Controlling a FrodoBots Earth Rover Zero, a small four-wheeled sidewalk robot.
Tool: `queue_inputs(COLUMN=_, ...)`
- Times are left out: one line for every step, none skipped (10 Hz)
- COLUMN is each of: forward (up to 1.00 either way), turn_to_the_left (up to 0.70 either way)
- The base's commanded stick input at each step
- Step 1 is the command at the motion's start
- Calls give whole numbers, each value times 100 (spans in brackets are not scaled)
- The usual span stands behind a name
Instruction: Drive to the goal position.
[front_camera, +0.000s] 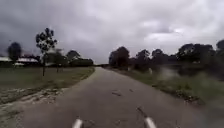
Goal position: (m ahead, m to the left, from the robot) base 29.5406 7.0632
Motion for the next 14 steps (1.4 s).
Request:
queue_inputs(forward=84, turn_to_the_left=3)
queue_inputs(forward=84, turn_to_the_left=3)
queue_inputs(forward=84, turn_to_the_left=3)
queue_inputs(forward=84, turn_to_the_left=3)
queue_inputs(forward=84, turn_to_the_left=3)
queue_inputs(forward=84, turn_to_the_left=3)
queue_inputs(forward=84, turn_to_the_left=3)
queue_inputs(forward=84, turn_to_the_left=3)
queue_inputs(forward=84, turn_to_the_left=3)
queue_inputs(forward=84, turn_to_the_left=3)
queue_inputs(forward=84, turn_to_the_left=3)
queue_inputs(forward=84, turn_to_the_left=7)
queue_inputs(forward=84, turn_to_the_left=12)
queue_inputs(forward=84, turn_to_the_left=17)
